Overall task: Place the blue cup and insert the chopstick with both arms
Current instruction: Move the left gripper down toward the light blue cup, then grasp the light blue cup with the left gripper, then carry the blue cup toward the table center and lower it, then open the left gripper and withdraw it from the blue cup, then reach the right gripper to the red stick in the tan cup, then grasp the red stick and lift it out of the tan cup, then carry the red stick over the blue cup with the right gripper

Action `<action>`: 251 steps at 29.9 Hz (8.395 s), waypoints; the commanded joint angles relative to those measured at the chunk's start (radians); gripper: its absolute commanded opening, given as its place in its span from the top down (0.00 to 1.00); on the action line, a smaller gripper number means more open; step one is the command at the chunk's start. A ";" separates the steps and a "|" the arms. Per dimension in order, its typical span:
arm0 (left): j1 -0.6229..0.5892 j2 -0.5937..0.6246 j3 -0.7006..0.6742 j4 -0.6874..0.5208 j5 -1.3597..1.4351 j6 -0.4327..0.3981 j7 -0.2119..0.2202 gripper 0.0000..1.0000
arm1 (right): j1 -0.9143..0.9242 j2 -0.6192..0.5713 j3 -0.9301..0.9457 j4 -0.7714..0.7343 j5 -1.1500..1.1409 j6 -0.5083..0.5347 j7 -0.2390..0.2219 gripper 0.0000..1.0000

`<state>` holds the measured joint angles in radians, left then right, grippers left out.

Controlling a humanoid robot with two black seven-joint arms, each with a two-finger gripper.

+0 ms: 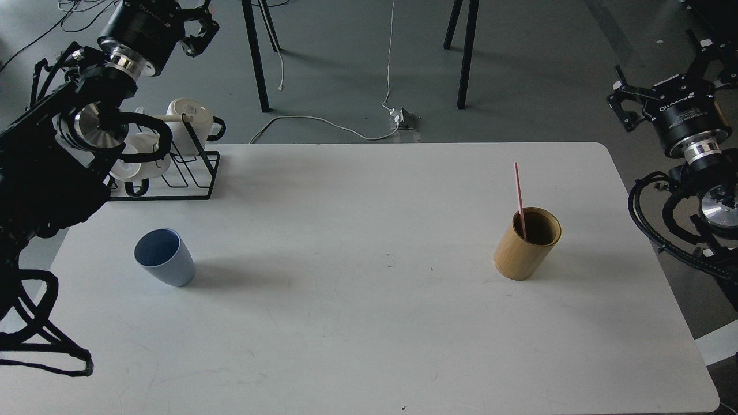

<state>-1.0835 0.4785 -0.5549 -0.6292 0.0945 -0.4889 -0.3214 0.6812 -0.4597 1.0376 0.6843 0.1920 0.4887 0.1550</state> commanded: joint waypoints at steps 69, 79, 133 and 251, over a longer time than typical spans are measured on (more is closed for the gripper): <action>0.165 0.425 0.207 -0.602 1.920 0.005 -0.167 0.98 | 0.017 -0.054 0.007 -0.002 -0.011 0.000 0.001 0.00; 0.027 0.028 0.227 -0.715 2.068 0.000 -0.130 0.97 | 0.044 -0.132 0.007 0.001 -0.010 0.000 0.001 0.00; 0.039 -0.106 0.123 -0.412 1.480 0.000 -0.085 0.27 | 0.021 -0.356 -0.083 0.200 -0.078 0.000 -0.003 0.00; 0.043 -0.216 -0.094 0.189 -0.188 0.000 -0.045 0.01 | 0.324 0.076 -0.757 0.632 -1.726 -0.298 -0.065 1.00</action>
<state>-1.0418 0.2636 -0.6515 -0.4403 -0.0937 -0.4887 -0.3680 1.0216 -0.4019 0.2858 1.3386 -1.5284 0.1903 0.0905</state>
